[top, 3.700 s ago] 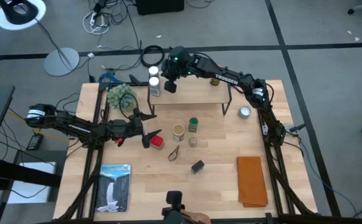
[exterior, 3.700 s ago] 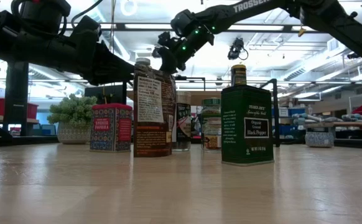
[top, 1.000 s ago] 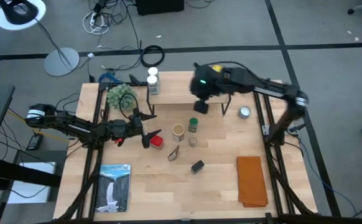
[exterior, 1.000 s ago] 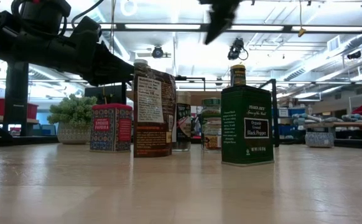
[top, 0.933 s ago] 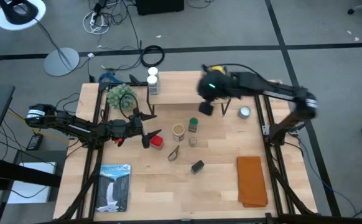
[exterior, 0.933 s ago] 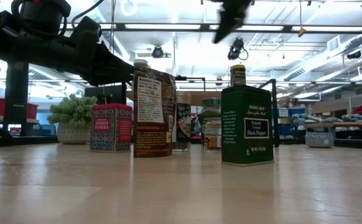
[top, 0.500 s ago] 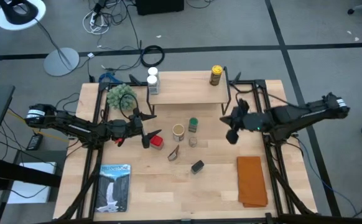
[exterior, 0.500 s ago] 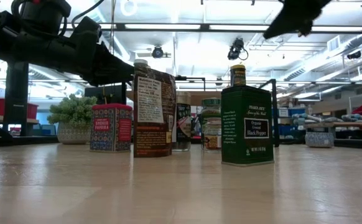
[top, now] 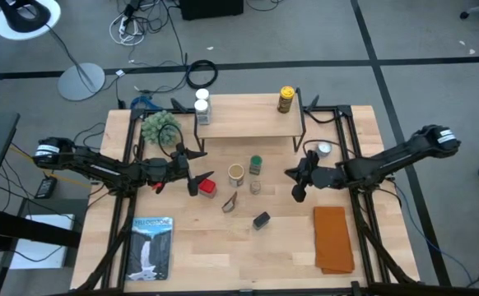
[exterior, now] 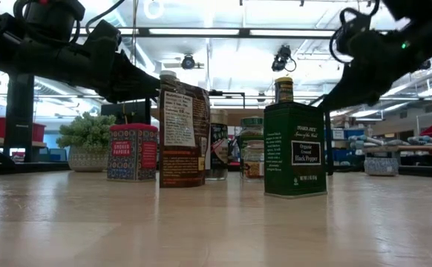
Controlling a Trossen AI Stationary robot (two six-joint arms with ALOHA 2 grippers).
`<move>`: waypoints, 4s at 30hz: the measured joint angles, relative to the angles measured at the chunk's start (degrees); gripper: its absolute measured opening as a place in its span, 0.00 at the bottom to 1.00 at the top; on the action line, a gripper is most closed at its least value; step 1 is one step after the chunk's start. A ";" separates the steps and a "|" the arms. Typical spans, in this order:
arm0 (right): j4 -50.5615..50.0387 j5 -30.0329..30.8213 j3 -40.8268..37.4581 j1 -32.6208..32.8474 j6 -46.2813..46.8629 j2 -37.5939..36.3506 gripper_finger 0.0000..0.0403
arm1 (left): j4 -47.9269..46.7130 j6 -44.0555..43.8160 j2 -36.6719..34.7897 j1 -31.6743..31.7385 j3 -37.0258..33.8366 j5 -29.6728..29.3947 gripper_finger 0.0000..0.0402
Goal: Shelf spices
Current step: Put the green seasoning bottle on the shelf
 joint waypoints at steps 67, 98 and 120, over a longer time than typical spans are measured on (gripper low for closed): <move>22.48 -14.22 13.33 -12.48 -28.13 14.61 0.48 | 0.73 0.22 0.00 0.00 0.01 0.02 0.89; -5.66 -58.57 76.54 -46.72 -44.99 57.19 0.48 | 0.67 0.31 0.02 0.00 0.02 0.02 0.89; -8.62 -55.68 76.23 -46.90 -45.03 58.55 0.81 | 0.63 0.31 0.02 0.00 0.00 0.02 0.89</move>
